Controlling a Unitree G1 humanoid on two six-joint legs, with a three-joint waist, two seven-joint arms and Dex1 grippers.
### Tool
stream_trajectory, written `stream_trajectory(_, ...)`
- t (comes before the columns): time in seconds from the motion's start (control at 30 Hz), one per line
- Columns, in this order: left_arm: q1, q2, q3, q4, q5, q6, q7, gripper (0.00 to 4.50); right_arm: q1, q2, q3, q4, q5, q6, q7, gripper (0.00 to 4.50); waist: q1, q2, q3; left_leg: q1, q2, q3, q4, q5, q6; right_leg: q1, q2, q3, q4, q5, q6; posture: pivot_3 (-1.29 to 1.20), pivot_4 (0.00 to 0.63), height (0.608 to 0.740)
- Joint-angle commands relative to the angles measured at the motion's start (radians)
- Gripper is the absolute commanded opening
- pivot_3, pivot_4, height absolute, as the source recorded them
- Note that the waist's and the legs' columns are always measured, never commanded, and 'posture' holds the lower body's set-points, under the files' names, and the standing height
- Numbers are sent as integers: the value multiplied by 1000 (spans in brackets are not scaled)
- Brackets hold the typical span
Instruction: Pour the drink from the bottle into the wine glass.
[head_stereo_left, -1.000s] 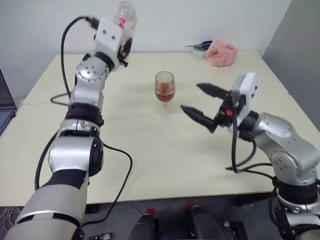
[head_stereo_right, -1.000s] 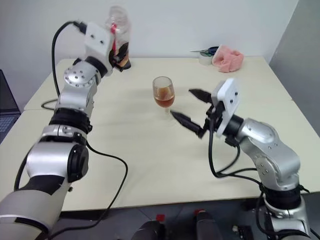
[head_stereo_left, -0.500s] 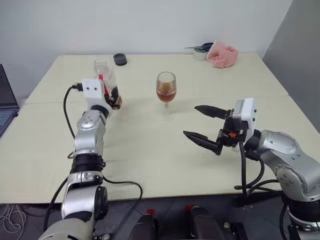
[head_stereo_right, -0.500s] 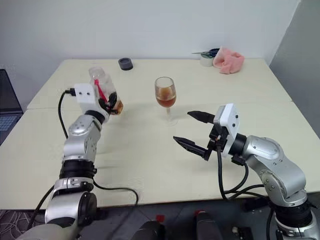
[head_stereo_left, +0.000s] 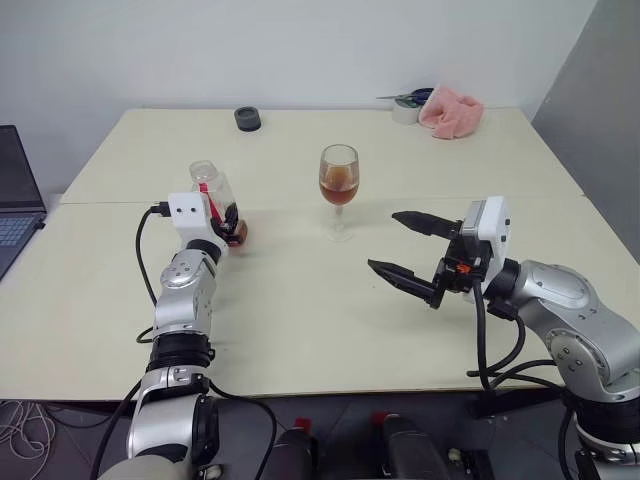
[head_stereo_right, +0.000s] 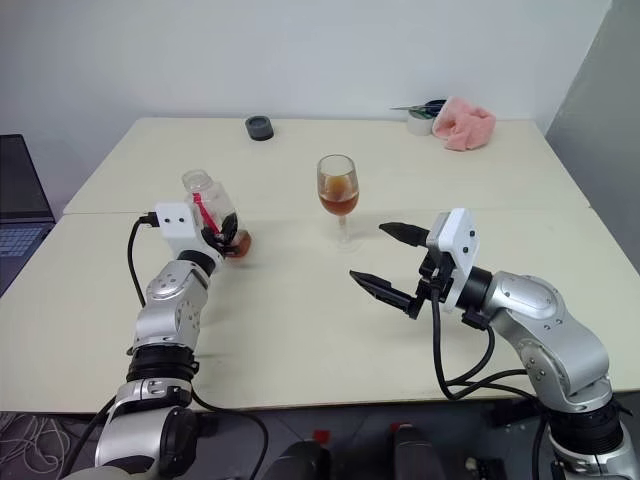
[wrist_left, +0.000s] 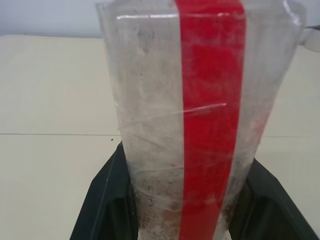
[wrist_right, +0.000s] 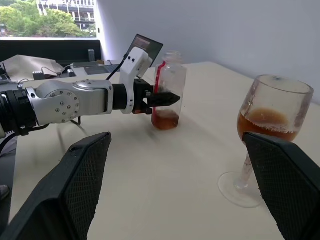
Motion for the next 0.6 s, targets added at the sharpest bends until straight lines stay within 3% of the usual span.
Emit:
stream_trajectory(0.03,-11,4,-3,-19,-9,-12,-9,2741,-6,1,-21,-24,0,-18,-8,4500,0,0,0,0,0,0,0,0,0,0,0,0,0,0,0,0,150,740)
stream_trajectory(0.2,20,-4,-20,-48,-16,28,-31,4388,0,0,-19,-16,-5,-20,-13,4500,0,0,0,0,0,0,0,0,0,0,0,0,0,0,0,0,150,740)
stream_trajectory(0.4,95,-19,-45,-145,-9,79,-13,4475,43,-5,-24,-15,-10,3,-31,4500,0,0,0,1,0,0,0,0,0,1,0,0,0,0,0,0,150,740)
stream_trajectory(0.5,199,-43,-58,-293,-17,141,1,4475,142,1,-40,-34,-19,57,-106,4500,1,0,-1,1,0,0,-1,0,0,2,0,0,-1,0,0,0,150,740)
stream_trajectory(0.6,298,-60,-76,-445,-12,221,26,4475,203,31,-24,-52,-128,79,-258,4500,1,0,-1,2,1,-2,-1,0,0,4,0,2,-3,0,0,0,150,740)
